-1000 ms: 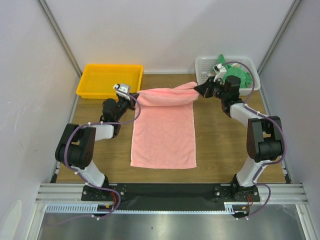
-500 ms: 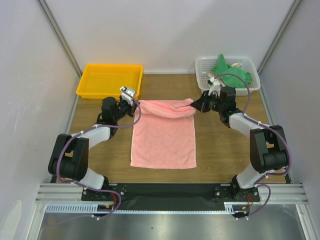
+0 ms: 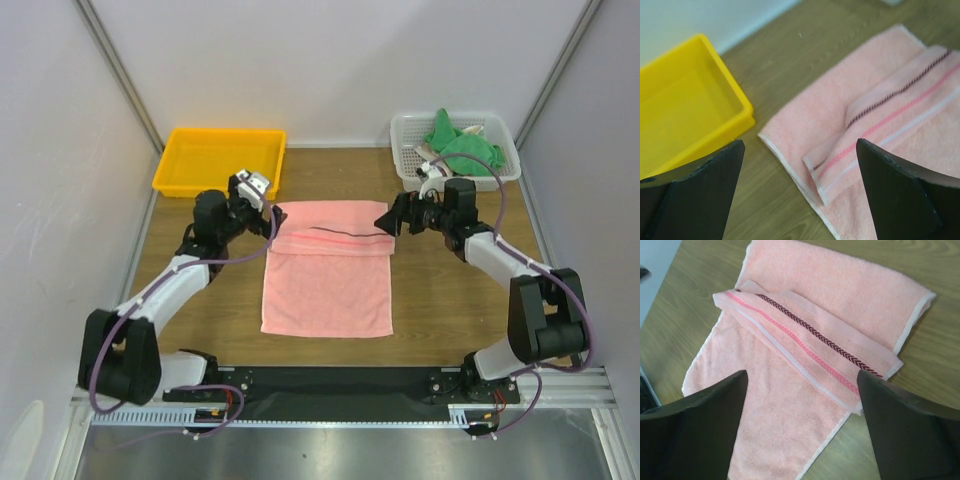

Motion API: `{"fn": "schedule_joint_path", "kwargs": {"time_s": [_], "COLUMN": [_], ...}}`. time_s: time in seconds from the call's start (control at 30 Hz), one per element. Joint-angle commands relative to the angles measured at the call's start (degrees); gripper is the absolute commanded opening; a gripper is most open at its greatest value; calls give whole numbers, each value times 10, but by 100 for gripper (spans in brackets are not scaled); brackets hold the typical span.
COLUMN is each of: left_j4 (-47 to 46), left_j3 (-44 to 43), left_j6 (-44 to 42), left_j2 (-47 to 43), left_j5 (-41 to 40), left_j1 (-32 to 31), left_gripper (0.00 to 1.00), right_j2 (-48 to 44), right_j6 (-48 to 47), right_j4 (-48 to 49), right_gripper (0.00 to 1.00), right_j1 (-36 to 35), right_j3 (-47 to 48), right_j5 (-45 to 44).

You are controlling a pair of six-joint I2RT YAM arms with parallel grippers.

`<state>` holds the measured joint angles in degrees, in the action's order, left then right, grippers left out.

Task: Fold and stack the towels
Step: Fold the towel

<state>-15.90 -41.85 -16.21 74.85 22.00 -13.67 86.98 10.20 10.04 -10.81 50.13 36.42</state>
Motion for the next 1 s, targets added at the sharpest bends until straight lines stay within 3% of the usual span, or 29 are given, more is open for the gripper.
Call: {"fn": "schedule_joint_path", "kwargs": {"time_s": [0.0, 0.13, 0.23, 0.3, 0.4, 0.67, 0.97], "left_j4": [-2, 13, 152, 219, 234, 240, 225], "left_j3": [-55, -89, -160, -164, -153, -182, -204], "left_j6": [46, 226, 356, 383, 412, 491, 517], "left_j2": [-72, -68, -18, 3, 34, 124, 205], "left_j5": [-47, -142, -192, -244, -323, -379, -399], "left_j1": [-5, -10, -18, -33, -76, -87, -97], "left_gripper": [100, 100, 100, 100, 100, 96, 89], "right_j2": [-46, -64, -51, -43, -31, 42, 111], "right_j6": [-5, 50, 105, 148, 186, 236, 239], "right_j4": [-23, -43, -98, -123, -124, -118, -86], "right_gripper": [99, 100, 100, 99, 97, 79, 59], "right_j1": [-6, -10, -11, -11, -16, -20, -22], "right_j3": [9, 22, 40, 40, 26, 27, 53], "right_j5": [20, -70, -126, -152, -196, -254, -239]}}
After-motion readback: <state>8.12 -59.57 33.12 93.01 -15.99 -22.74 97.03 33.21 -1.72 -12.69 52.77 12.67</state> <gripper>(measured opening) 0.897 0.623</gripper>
